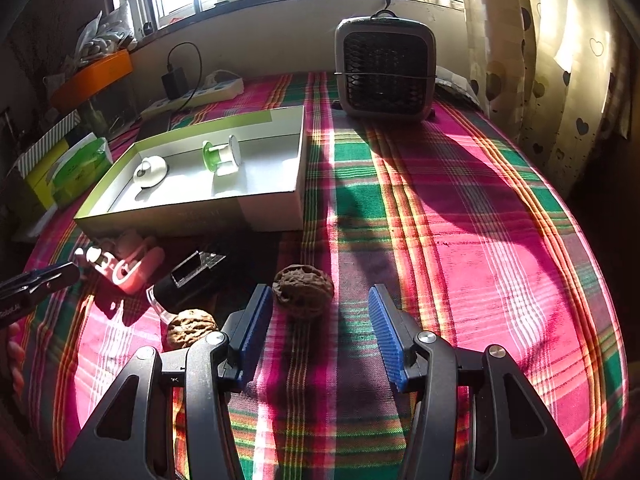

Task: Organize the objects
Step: 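Withdraw both tools from the box back toward the remaining items, then grasp the white mushroom-shaped knob with the left tool while the right tool grasps a walnut, then carry the knob with the left tool while the right tool carries the walnut into the box, releasing both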

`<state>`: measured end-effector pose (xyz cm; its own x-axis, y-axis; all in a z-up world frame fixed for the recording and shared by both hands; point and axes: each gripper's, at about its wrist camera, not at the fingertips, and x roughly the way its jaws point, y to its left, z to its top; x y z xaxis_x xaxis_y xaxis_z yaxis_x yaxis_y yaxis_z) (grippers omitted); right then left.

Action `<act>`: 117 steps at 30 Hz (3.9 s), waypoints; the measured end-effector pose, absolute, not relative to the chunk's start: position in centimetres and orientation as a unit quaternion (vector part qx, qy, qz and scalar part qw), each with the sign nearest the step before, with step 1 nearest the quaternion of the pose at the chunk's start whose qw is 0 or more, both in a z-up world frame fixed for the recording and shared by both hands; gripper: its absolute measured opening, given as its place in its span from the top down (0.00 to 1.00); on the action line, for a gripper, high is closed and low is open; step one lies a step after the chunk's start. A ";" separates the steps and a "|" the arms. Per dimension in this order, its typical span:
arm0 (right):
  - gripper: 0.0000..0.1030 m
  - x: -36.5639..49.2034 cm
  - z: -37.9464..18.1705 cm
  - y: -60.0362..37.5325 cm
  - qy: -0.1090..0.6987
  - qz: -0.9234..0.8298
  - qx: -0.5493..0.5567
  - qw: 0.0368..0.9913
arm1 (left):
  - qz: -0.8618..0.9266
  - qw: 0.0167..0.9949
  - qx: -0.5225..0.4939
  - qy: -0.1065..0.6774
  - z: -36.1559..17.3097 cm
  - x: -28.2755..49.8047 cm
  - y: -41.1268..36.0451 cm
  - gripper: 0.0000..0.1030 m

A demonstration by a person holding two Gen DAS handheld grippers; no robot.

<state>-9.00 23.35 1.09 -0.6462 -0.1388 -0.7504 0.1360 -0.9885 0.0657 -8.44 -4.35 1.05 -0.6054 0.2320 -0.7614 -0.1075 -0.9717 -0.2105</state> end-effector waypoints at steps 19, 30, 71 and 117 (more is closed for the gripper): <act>0.50 -10.6 0.3 22.7 0.017 -0.898 0.433 0.074 | 0.892 0.082 -0.439 -0.070 0.7 -10.7 -4.0 0.69; 0.50 -10.6 0.3 22.2 0.033 -0.897 0.435 0.068 | 0.893 0.077 -0.438 -0.066 0.7 -10.8 -3.8 0.75; 0.67 -10.0 1.3 21.5 0.028 -0.903 0.420 0.087 | 0.898 0.082 -0.427 -0.061 1.9 -10.7 -3.6 0.78; 0.67 -21.8 4.0 16.8 0.078 -0.898 0.408 0.143 | 0.896 0.128 -0.425 -0.009 4.1 -21.8 1.8 0.78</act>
